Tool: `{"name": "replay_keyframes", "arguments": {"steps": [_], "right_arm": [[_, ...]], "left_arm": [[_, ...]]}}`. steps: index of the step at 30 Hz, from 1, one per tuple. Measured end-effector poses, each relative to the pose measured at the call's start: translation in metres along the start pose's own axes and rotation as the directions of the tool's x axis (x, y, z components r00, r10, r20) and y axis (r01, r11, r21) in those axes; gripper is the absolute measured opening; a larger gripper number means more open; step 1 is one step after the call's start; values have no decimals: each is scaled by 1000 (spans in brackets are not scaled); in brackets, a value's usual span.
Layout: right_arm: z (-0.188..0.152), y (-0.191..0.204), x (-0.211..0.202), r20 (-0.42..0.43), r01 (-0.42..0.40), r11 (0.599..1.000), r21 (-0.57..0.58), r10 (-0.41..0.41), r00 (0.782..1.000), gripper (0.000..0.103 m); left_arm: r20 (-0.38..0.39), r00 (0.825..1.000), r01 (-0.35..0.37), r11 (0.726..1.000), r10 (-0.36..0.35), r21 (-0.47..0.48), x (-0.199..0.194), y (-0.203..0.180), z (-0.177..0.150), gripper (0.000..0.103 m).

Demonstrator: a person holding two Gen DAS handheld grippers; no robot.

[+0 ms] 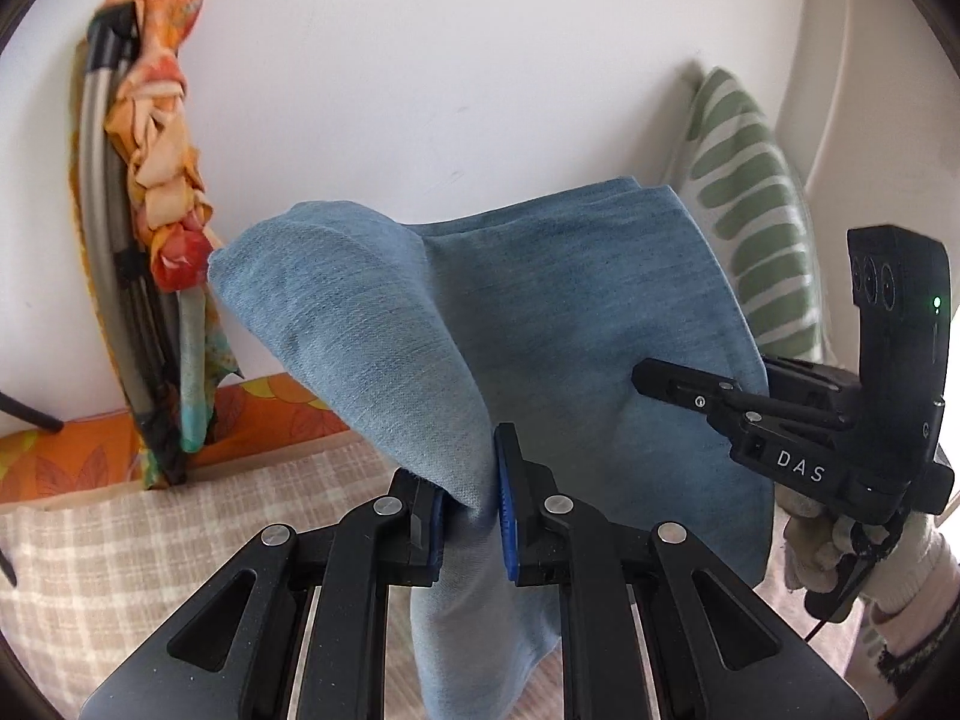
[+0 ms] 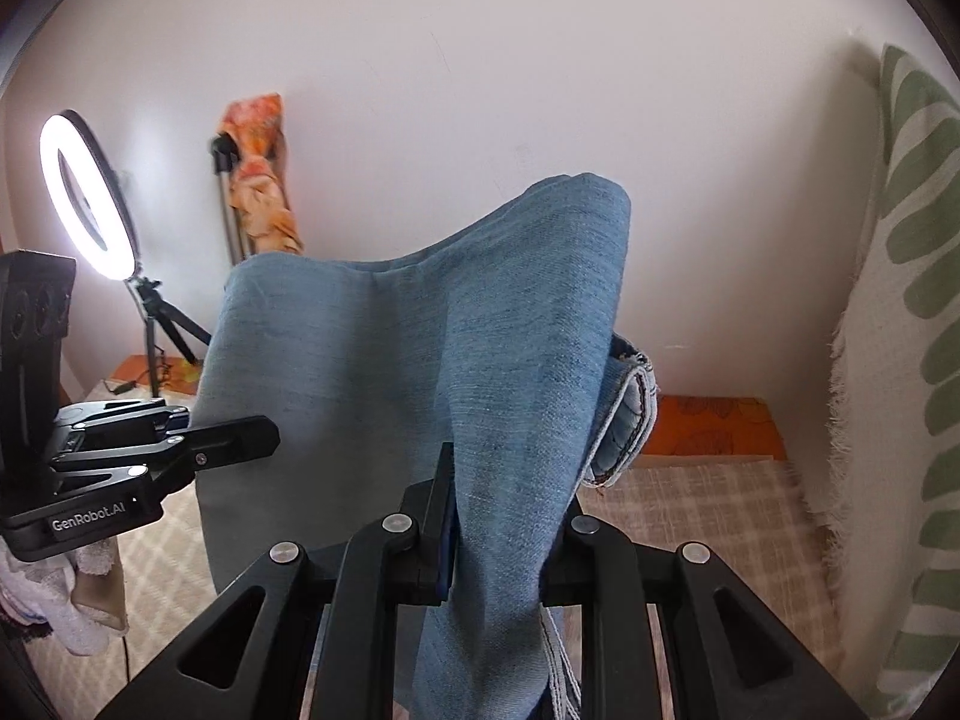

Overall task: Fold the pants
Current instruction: 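Lift and carry the folded jeans with both grippers toward the pillow, then lower the jeans onto the blanket and open both grippers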

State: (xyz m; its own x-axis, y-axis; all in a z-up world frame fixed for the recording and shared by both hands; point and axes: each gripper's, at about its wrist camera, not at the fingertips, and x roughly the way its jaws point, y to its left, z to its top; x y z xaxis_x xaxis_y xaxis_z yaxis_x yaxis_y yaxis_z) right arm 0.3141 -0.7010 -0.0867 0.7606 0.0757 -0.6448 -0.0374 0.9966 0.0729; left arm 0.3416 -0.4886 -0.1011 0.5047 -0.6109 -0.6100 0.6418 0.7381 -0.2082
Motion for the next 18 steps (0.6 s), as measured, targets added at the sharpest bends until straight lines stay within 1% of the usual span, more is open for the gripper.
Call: {"name": "replay_keyframes", "arguments": {"steps": [4, 6, 9, 11, 12, 13, 16, 17, 18], "right_arm": [[-2, -3, 29, -30, 27, 1000, -14, -27, 999, 17], [-4, -7, 41, -44, 36, 999, 0, -36, 998, 17], [-7, -10, 53, -58, 56, 998, 9, -55, 997, 18], [-8, -10, 59, -76, 89, 996, 0, -88, 993, 23], [-8, -11, 60, -86, 99, 995, 3, -99, 991, 27], [-8, -13, 61, -99, 116, 993, 9, -115, 988, 34], [-10, -19, 62, -121, 161, 987, 23, -157, 980, 41], [-11, -19, 60, -115, 176, 984, 19, -173, 978, 44], [-12, -19, 56, -105, 188, 982, 16, -185, 977, 53]], "left_arm": [[-18, 999, -42, 999, 42, 1, 18, 6, -3, 12], [-30, 998, -56, 998, 55, -7, 24, 8, -2, 12], [-36, 995, -88, 996, 89, 12, 30, 7, -1, 12], [-39, 993, -110, 993, 111, 36, 32, 5, -3, 13], [-40, 992, -117, 992, 119, 38, 33, 6, -3, 14], [-43, 991, -124, 992, 126, 35, 33, 8, -3, 15], [-42, 988, -147, 988, 149, 39, 31, 10, -3, 16], [-42, 987, -156, 987, 158, 38, 30, 11, -4, 19], [-40, 987, -152, 988, 154, 36, 27, 11, -4, 25]]}}
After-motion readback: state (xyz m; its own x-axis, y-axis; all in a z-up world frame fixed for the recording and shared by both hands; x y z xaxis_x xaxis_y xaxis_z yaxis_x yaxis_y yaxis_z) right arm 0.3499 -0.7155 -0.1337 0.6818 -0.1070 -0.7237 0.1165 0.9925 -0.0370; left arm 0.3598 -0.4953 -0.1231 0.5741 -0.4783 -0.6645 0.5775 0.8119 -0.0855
